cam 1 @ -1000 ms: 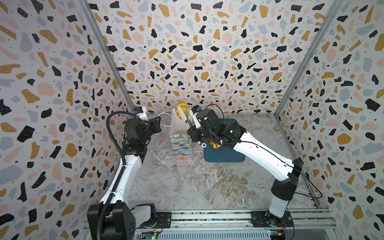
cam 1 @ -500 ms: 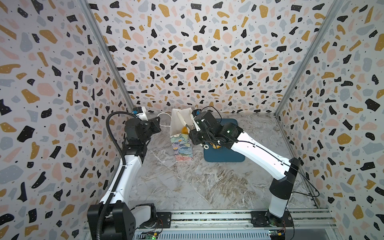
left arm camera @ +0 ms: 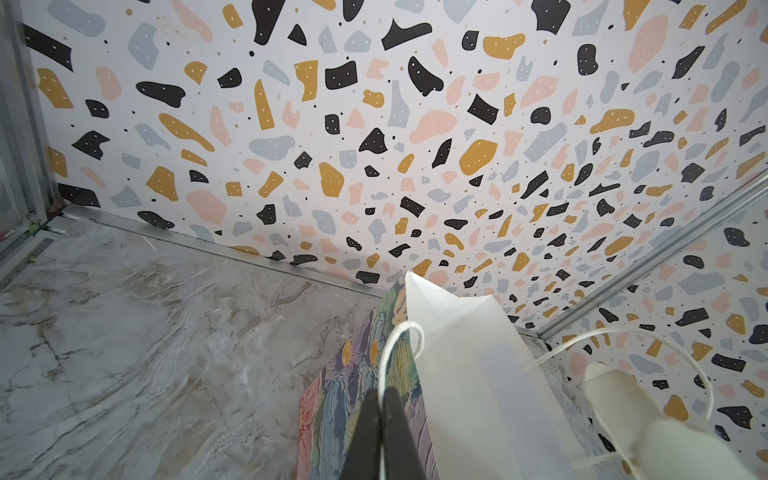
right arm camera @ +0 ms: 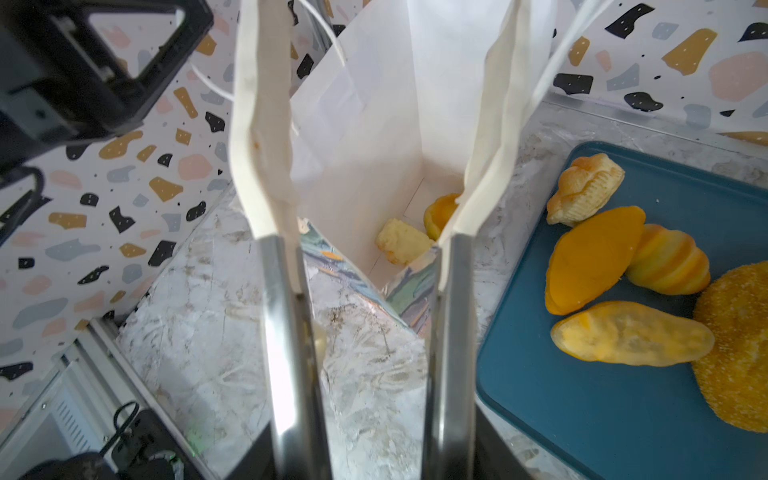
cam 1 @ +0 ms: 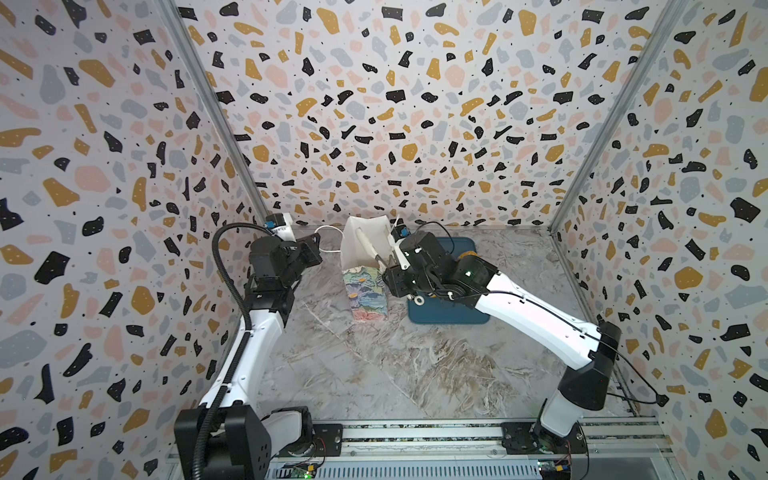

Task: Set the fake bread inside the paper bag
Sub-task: 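Move the empty tongs with the right gripper back over the tray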

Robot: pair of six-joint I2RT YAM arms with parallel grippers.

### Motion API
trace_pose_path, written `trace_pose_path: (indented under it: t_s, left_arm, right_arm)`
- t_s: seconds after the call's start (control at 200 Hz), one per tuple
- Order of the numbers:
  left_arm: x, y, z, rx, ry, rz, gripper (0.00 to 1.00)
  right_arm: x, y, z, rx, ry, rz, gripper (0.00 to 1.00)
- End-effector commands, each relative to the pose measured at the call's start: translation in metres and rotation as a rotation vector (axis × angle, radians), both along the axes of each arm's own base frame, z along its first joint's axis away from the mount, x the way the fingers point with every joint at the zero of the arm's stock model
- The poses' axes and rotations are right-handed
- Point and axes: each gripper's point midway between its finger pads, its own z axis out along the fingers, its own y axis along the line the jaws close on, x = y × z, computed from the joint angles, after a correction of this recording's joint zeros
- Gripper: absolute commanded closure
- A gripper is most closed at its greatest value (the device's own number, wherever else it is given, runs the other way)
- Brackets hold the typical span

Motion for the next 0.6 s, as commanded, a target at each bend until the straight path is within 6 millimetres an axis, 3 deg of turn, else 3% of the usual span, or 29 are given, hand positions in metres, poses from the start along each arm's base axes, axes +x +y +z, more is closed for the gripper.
trace_pose_path:
  t_s: [0.0, 0.3, 0.596]
  left_arm:
    - [-0.005, 0.000, 0.014, 0.007, -0.047, 0.005, 1.00]
    - [-0.005, 0.000, 0.014, 0.004, -0.047, 0.005, 1.00]
    - [-0.005, 0.000, 0.015, 0.005, -0.048, 0.007, 1.00]
  right_arm:
    - [-0.012, -0.008, 0.070, 0.200, -0.141, 0.032, 0.47]
    - [-0.021, -0.031, 0.071, 0.227, -0.162, 0.001, 0.48]
    - [-0.015, -0.056, 0.054, 0.219, -0.143, -0.061, 0.48]
